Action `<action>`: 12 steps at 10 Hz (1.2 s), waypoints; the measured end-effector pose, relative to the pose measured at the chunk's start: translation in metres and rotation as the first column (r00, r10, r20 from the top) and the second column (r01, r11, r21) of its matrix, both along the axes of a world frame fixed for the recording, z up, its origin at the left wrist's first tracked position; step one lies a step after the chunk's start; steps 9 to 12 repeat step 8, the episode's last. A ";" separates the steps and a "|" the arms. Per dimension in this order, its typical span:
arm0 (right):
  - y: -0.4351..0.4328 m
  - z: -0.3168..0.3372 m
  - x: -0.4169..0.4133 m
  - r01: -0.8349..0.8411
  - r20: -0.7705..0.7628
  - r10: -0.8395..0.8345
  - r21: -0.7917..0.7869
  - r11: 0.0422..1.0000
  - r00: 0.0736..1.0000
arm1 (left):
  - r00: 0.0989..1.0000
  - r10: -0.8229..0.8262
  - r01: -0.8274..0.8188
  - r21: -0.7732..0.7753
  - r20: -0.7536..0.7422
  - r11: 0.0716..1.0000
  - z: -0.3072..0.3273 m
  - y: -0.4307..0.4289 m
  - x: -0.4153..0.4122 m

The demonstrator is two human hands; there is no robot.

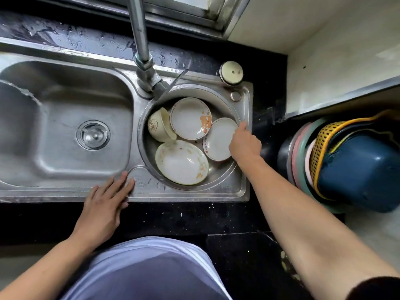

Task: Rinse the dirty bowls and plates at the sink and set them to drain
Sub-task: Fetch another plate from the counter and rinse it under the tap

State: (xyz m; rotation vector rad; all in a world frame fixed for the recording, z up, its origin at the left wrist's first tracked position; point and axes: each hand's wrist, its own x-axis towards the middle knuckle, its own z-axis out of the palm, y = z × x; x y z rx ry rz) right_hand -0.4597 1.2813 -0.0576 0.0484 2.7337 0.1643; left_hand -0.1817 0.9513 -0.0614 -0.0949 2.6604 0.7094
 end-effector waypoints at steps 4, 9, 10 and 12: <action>0.000 -0.002 0.014 0.067 -0.060 -0.064 0.043 0.997 0.996 | 0.997 -0.043 0.042 -0.008 -0.058 0.999 -0.004 -0.002 -0.002; -0.015 0.063 0.042 0.320 -0.034 -0.331 -0.175 0.931 0.943 | 0.995 -0.097 0.097 0.006 0.017 0.995 0.009 -0.008 -0.008; -0.015 0.063 0.042 0.320 -0.034 -0.331 -0.175 0.931 0.943 | 0.995 -0.097 0.097 0.006 0.017 0.995 0.009 -0.008 -0.008; -0.015 0.063 0.042 0.320 -0.034 -0.331 -0.175 0.931 0.943 | 0.995 -0.097 0.097 0.006 0.017 0.995 0.009 -0.008 -0.008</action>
